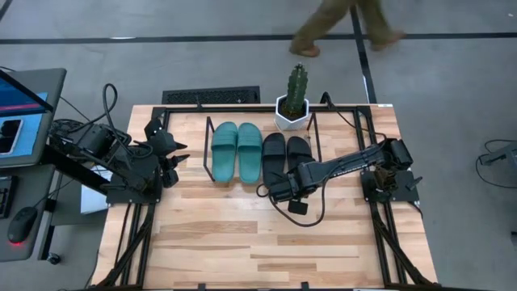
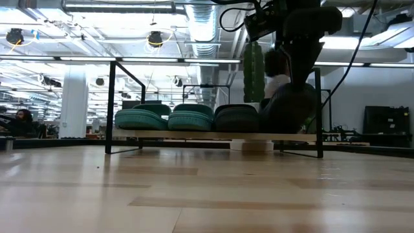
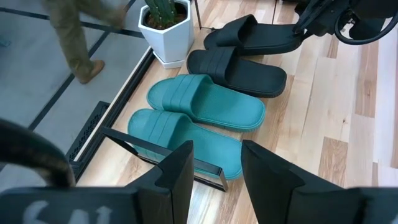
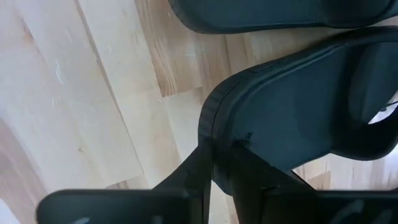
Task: Pick and place slides into the shelf
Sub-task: Put the black slipper on the shelf
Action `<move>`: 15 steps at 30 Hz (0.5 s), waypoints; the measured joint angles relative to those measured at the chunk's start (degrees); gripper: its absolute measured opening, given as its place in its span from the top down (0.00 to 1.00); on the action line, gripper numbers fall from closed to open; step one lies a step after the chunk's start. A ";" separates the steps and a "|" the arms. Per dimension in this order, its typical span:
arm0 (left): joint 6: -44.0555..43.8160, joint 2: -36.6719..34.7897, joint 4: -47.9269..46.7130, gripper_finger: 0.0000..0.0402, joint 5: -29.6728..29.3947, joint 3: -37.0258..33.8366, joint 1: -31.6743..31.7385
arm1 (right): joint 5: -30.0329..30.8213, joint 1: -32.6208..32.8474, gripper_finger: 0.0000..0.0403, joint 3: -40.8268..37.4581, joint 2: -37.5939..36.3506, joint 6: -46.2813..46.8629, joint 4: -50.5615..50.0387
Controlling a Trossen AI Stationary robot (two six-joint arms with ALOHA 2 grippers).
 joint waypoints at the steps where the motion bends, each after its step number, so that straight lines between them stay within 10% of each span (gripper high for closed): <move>1: 0.00 0.02 0.00 0.69 0.00 0.00 0.00 | -0.01 0.00 0.89 0.00 0.00 0.00 0.00; 15: -0.02 0.00 0.00 0.69 0.00 0.02 0.00 | -0.01 -0.04 0.82 0.00 -0.02 0.05 0.22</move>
